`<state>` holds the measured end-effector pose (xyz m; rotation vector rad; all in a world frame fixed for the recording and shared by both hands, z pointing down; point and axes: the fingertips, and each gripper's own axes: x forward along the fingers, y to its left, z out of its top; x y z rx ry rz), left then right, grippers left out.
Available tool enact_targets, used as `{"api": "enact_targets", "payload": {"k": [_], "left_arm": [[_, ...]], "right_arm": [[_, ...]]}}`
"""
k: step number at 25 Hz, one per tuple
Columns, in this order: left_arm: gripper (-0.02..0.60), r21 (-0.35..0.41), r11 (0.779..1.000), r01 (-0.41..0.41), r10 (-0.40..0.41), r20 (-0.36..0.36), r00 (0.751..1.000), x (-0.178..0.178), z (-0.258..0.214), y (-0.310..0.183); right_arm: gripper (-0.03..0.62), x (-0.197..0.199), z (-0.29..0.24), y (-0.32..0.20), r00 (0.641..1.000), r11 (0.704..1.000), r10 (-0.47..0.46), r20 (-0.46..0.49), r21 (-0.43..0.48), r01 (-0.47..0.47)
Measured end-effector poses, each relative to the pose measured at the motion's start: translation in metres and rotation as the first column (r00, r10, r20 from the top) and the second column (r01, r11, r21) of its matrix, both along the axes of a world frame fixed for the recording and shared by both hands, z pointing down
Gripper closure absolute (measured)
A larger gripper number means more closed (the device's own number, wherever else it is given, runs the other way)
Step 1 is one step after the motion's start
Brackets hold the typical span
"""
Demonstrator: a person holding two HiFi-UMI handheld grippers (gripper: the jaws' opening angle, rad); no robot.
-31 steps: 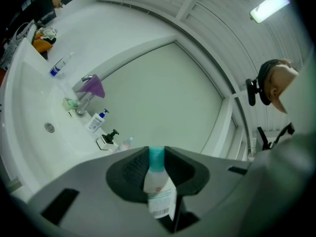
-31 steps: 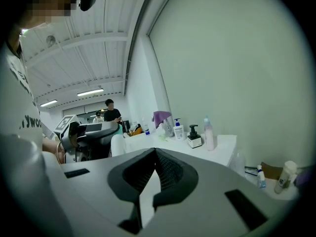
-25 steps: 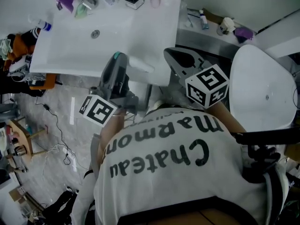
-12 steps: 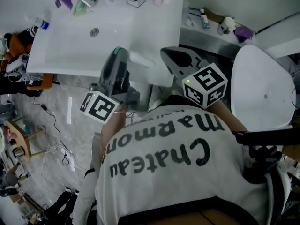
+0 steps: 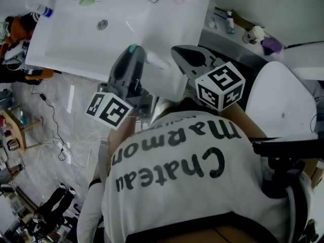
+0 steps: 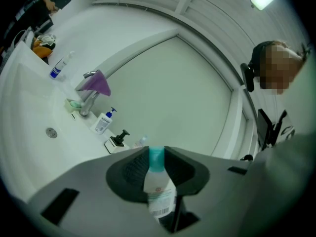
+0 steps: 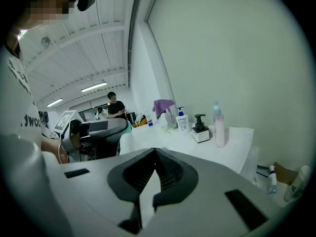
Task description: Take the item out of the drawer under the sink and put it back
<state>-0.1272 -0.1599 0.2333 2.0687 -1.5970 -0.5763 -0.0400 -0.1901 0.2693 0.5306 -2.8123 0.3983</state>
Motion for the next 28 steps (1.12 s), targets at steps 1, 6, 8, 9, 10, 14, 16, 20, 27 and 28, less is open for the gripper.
{"api": "enact_targets", "payload": {"k": [1, 6, 8, 9, 10, 14, 16, 20, 27, 28], "left_arm": [[0.483, -0.012, 1.0, 0.012, -0.012, 0.002, 1.0, 0.001, 0.004, -0.008], [0.483, -0.055, 0.997, 0.051, -0.051, 0.007, 0.999, 0.004, 0.019, -0.04], [0.485, -0.073, 0.995, 0.065, -0.065, 0.011, 0.998, 0.006, 0.026, -0.047], [0.483, -0.081, 0.994, 0.074, -0.074, 0.012, 0.997, 0.006, 0.029, -0.05], [0.483, -0.089, 0.993, 0.083, -0.083, 0.013, 0.996, 0.006, 0.032, -0.053], [0.483, -0.115, 0.988, 0.105, -0.1, 0.047, 0.994, 0.006, 0.042, -0.071], [0.483, -0.136, 0.983, 0.119, -0.108, 0.086, 0.99, 0.01, 0.052, -0.081], [0.483, -0.173, 0.974, 0.149, -0.12, 0.168, 0.979, 0.019, 0.077, -0.108], [0.483, -0.198, 0.964, 0.177, -0.143, 0.173, 0.975, 0.018, 0.087, -0.108], [0.483, -0.2, 0.963, 0.181, -0.147, 0.173, 0.974, 0.017, 0.087, -0.108]], "right_arm": [[0.583, 0.0, 0.003, -0.01, 1.0, 1.0, -0.011, 0.001, -0.012, 0.011], [0.583, -0.003, 0.018, -0.047, 0.998, 0.996, -0.06, 0.008, -0.066, 0.06], [0.583, -0.005, 0.025, -0.055, 0.997, 0.993, -0.08, 0.006, -0.086, 0.08], [0.583, -0.005, 0.028, -0.058, 0.996, 0.991, -0.09, 0.005, -0.096, 0.09], [0.583, -0.007, 0.032, -0.061, 0.995, 0.99, -0.099, 0.004, -0.104, 0.099], [0.583, -0.012, 0.041, -0.081, 0.993, 0.984, -0.118, 0.015, -0.133, 0.119], [0.583, -0.013, 0.053, -0.093, 0.992, 0.979, -0.128, 0.018, -0.155, 0.129], [0.583, -0.015, 0.079, -0.122, 0.987, 0.968, -0.157, 0.039, -0.194, 0.162], [0.583, -0.017, 0.086, -0.128, 0.985, 0.962, -0.166, 0.052, -0.212, 0.173], [0.583, -0.017, 0.086, -0.129, 0.985, 0.962, -0.164, 0.052, -0.213, 0.171]]}}
